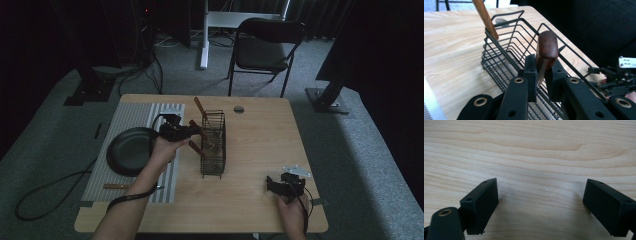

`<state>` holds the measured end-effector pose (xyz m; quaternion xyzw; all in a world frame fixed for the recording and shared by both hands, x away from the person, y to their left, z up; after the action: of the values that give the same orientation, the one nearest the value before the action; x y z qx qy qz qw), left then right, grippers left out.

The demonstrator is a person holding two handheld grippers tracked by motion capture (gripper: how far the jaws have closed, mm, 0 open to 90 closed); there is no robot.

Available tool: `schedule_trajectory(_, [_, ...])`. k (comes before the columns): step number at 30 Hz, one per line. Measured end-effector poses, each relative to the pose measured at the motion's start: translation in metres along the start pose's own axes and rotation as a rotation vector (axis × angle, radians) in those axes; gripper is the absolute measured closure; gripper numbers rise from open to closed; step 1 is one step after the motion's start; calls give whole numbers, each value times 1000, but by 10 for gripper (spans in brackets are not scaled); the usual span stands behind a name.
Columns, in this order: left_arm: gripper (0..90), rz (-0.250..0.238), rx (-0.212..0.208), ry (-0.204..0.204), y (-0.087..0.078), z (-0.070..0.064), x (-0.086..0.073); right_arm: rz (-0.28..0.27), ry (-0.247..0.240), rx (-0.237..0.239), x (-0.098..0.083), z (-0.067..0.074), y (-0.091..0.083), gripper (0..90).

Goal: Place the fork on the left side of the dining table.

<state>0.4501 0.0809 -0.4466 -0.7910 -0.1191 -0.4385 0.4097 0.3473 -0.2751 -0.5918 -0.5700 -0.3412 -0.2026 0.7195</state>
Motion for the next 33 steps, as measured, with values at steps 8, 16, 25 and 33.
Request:
schedule_trajectory(8, [803,-27,7,-17,-7,0,5,0,0,0,0,0,0,126])
schedule_trajectory(16, [803,-47,16,48,-26,-9,17,0,-1,0,0,0,0,126])
schedule_trajectory(25, [803,-79,3,81,-52,-21,34,-1,-2,0,0,0,0,126])
schedule_trajectory(33, [803,-123,4,66,-75,-25,49,-1,1,0,0,0,0,126])
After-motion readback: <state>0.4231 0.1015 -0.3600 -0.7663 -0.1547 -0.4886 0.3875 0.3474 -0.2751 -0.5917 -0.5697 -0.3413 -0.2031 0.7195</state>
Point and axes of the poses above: each handheld gripper's, and its own axes: y roughly forward along the jaws, x roughly out of its top, z roughly to its left, the point moved 6 cm from there along y, roughly forward along the jaws, and after that the axes turned 9 degrees about x, right-handed, at the moved point
